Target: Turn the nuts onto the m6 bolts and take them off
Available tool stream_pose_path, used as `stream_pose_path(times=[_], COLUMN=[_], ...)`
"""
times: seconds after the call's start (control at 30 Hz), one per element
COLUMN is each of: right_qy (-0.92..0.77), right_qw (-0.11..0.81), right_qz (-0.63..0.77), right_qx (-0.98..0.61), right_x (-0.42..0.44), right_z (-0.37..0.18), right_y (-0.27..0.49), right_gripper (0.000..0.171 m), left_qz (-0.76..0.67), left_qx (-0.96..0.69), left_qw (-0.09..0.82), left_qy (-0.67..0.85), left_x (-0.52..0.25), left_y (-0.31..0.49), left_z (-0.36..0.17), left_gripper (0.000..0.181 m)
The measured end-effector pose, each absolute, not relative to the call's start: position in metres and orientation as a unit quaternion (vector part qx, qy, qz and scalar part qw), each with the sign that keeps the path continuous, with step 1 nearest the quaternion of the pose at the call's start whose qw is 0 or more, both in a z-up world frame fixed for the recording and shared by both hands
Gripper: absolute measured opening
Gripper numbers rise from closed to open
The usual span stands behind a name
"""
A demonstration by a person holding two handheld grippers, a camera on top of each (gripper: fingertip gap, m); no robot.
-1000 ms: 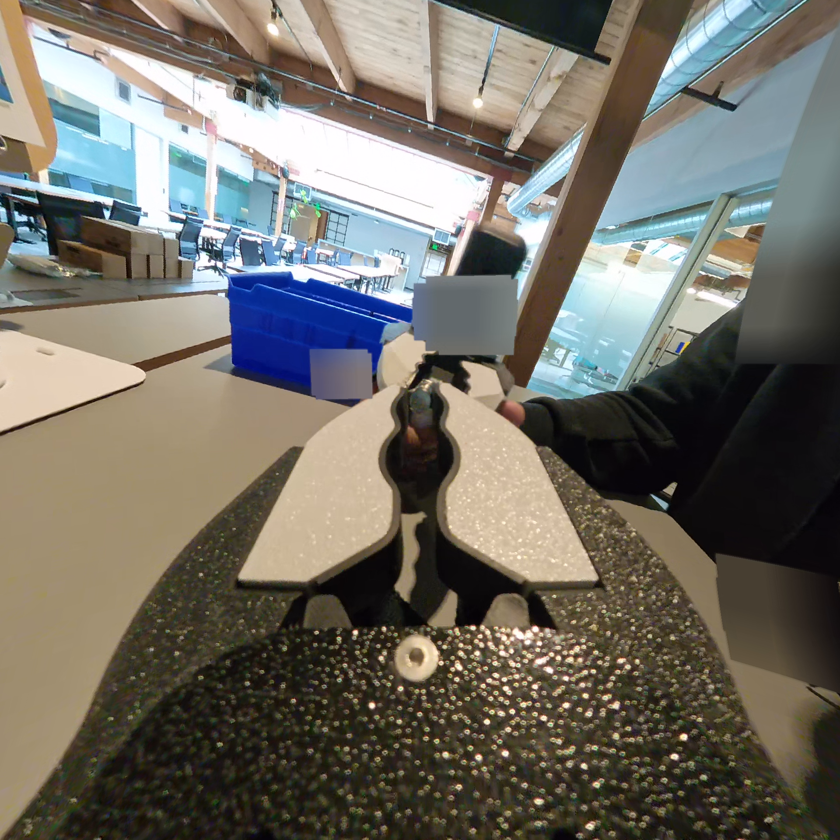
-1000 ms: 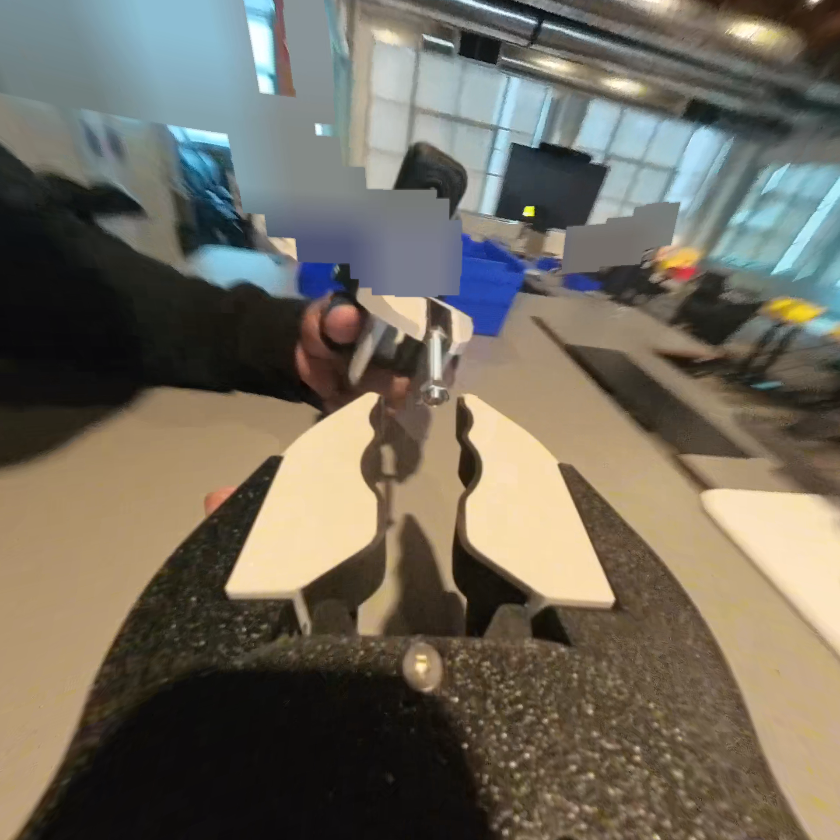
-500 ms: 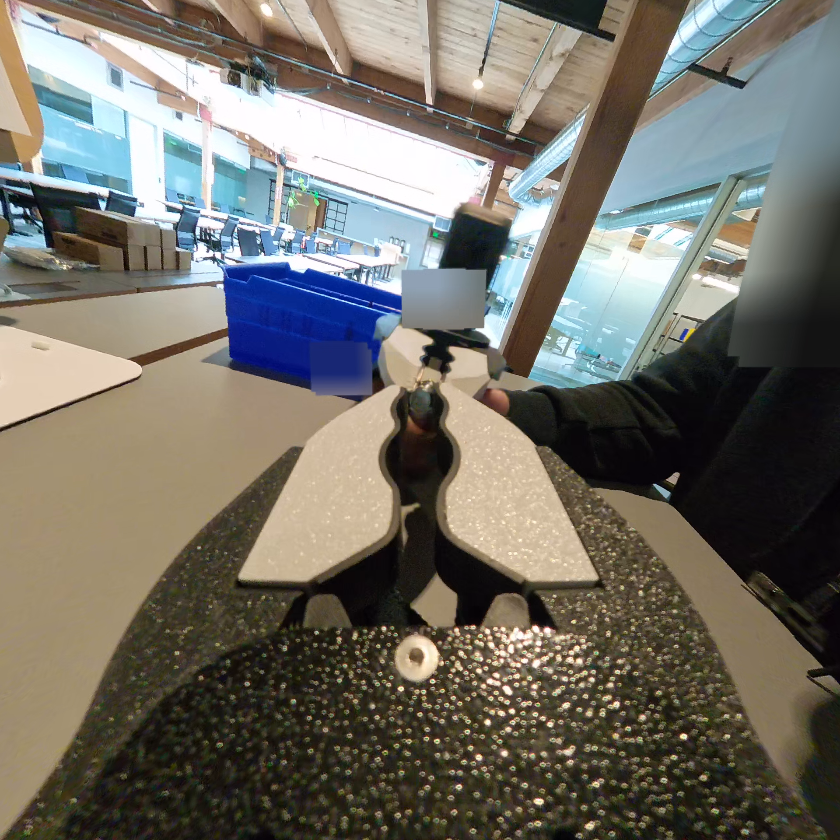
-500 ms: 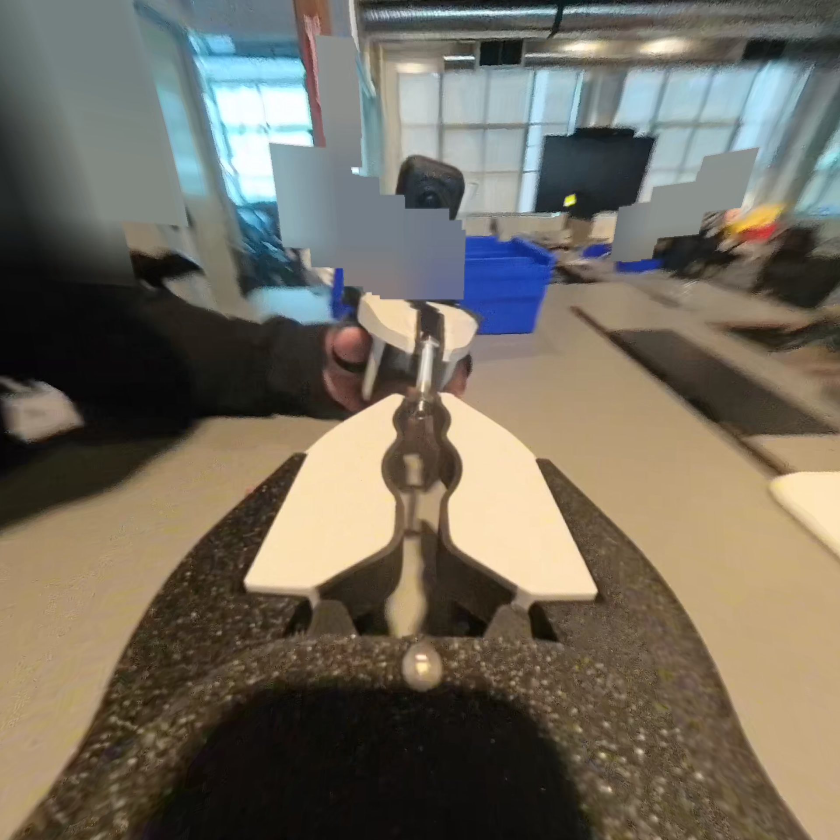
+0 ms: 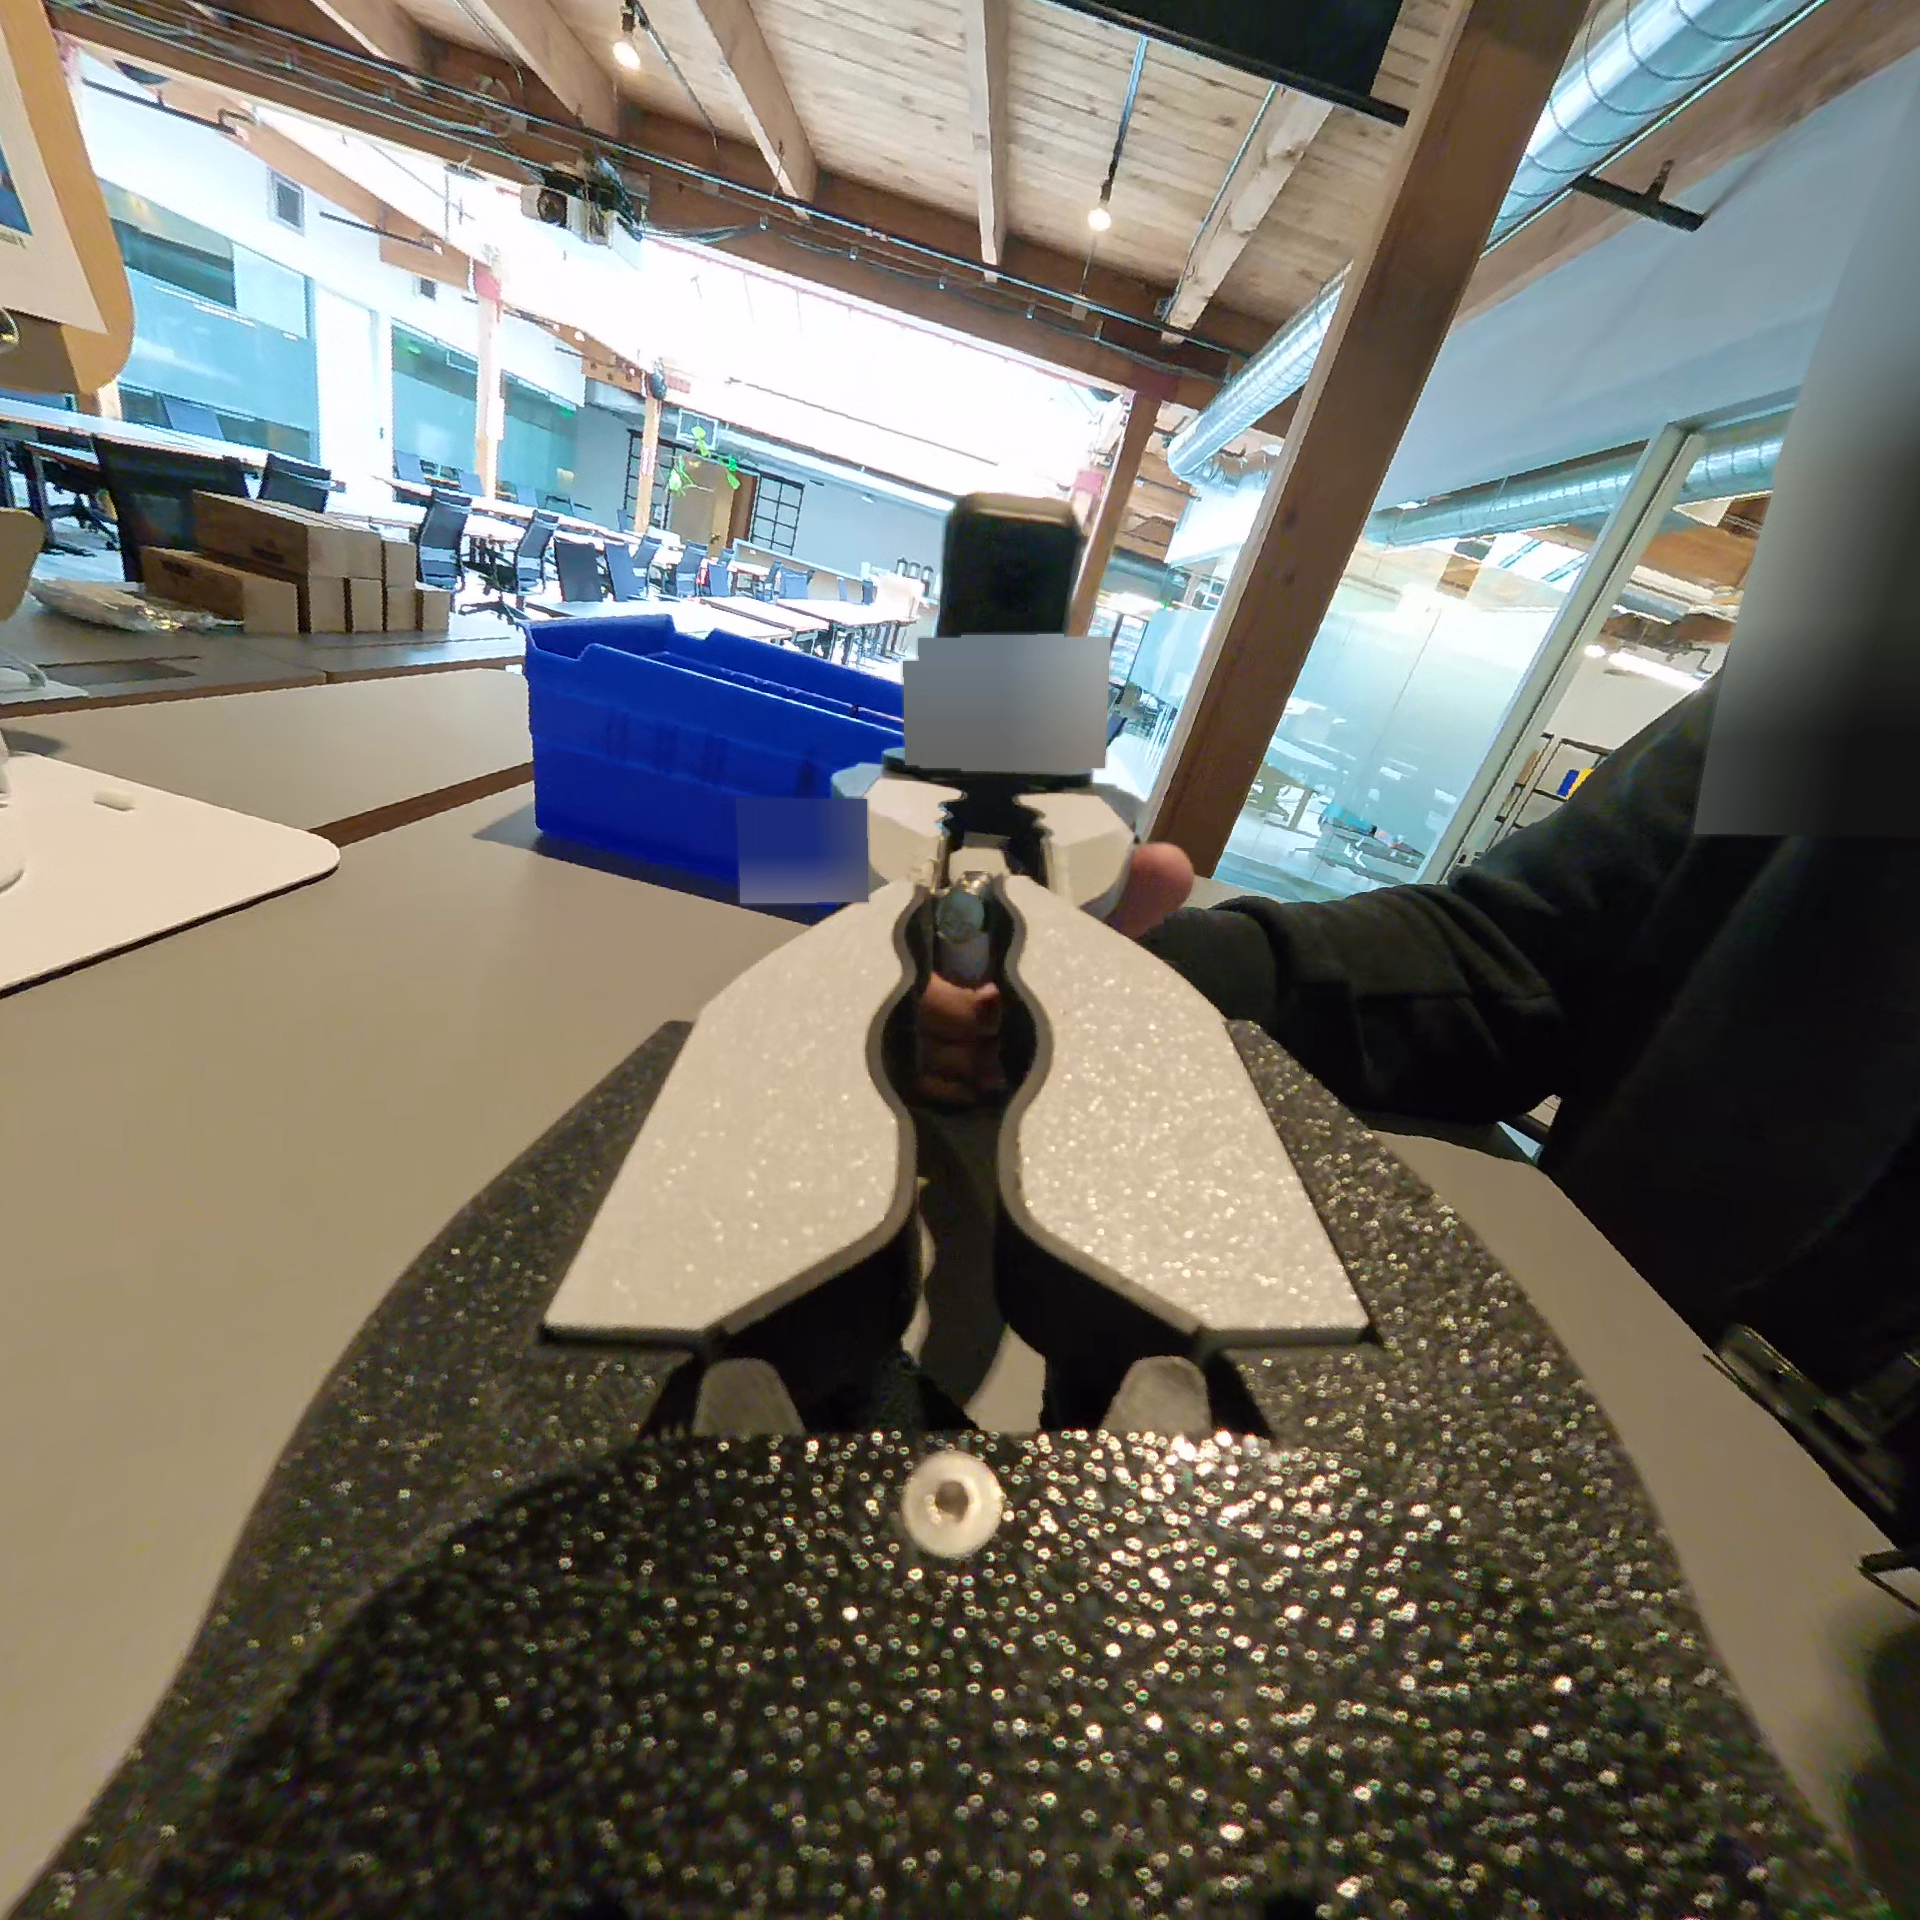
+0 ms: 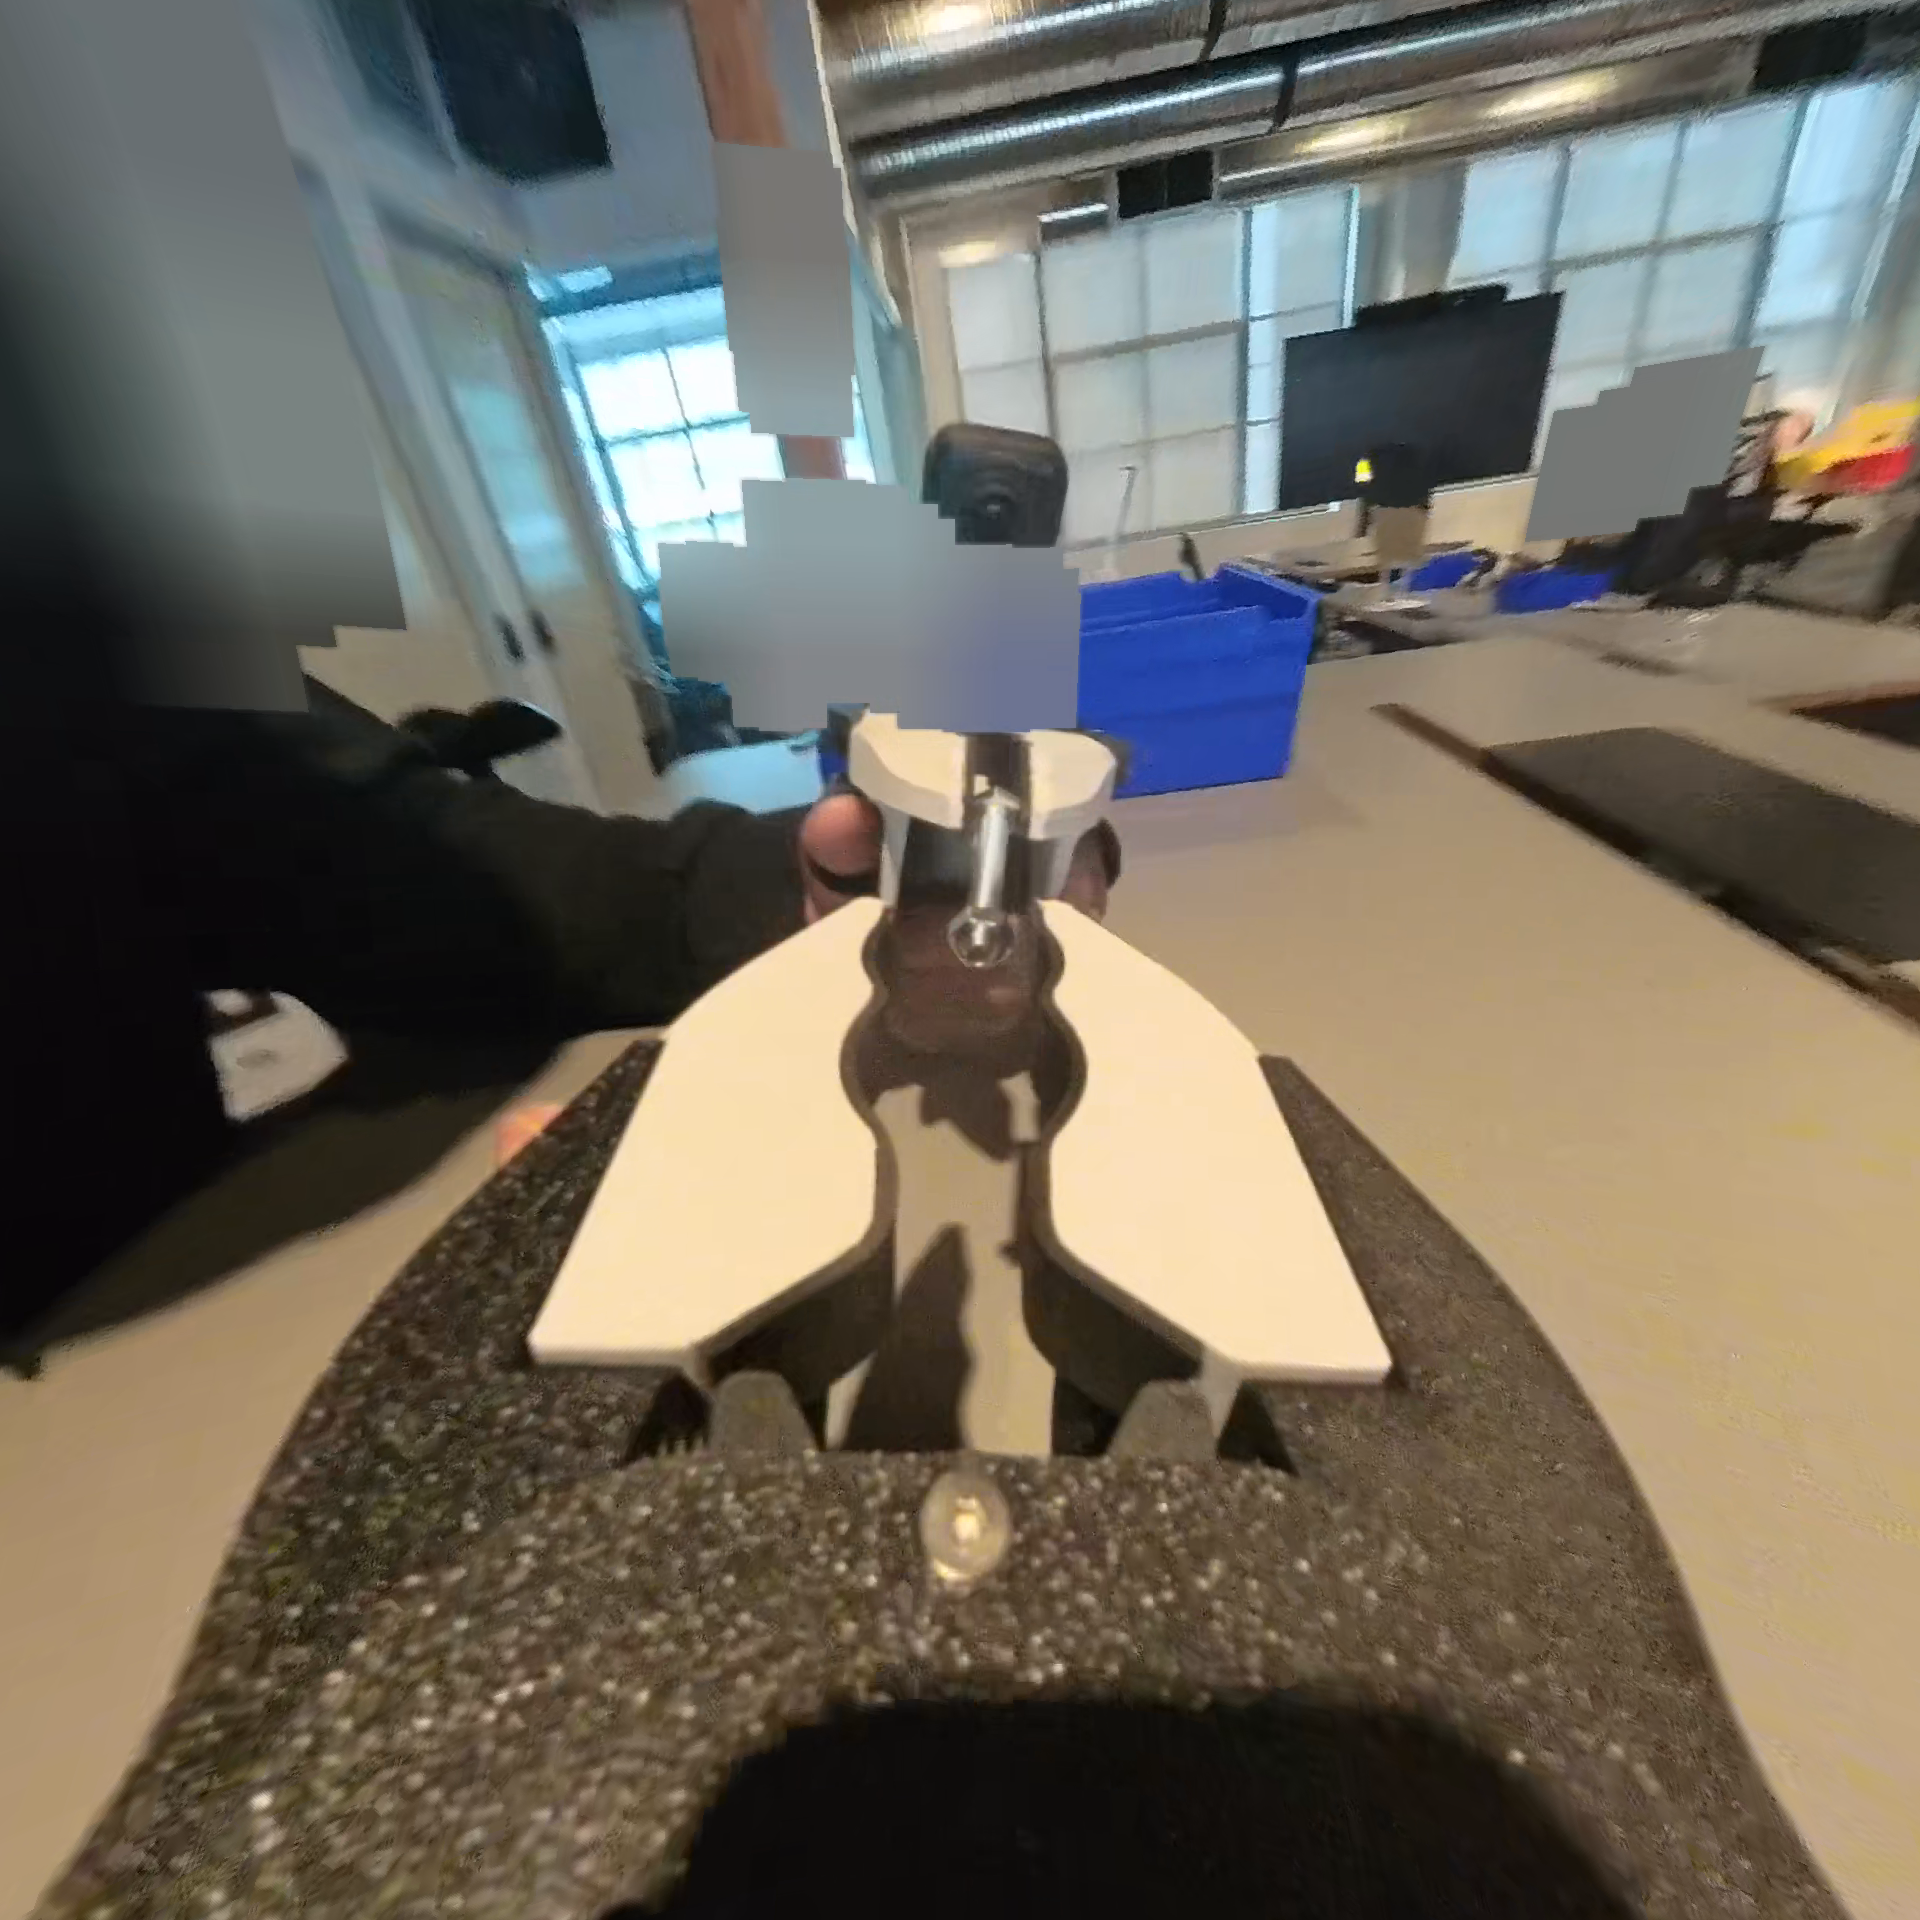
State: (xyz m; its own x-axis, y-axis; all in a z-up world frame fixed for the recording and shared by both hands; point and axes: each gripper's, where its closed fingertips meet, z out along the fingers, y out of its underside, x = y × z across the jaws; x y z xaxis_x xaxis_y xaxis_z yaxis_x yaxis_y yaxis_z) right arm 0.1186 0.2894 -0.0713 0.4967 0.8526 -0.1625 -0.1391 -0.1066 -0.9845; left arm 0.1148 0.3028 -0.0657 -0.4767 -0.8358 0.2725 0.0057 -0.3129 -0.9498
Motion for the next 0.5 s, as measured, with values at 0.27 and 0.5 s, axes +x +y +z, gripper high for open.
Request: stream_pose_path(times=[0.27, 0.5], right_qy=[-0.282, -0.427], right_qw=[0.578, 0.691], right_qz=[0.427, 0.011], right_qx=[-0.635, -0.583], right_x=[0.1164, 0.1251], right_z=[-0.0762, -0.0789], right_y=[0.2907, 0.2983], right_gripper=[0.011, 0.012], left_qz=[-0.694, -0.689], left_qx=[-0.412, -0.420], left_qw=[0.302, 0.299], left_qy=[0.508, 0.510], left_x=[0.1155, 0.1175], left_y=[0.3009, 0.3013], left_z=[-0.0668, -0.0688], left_gripper=[0.010, 0.010])
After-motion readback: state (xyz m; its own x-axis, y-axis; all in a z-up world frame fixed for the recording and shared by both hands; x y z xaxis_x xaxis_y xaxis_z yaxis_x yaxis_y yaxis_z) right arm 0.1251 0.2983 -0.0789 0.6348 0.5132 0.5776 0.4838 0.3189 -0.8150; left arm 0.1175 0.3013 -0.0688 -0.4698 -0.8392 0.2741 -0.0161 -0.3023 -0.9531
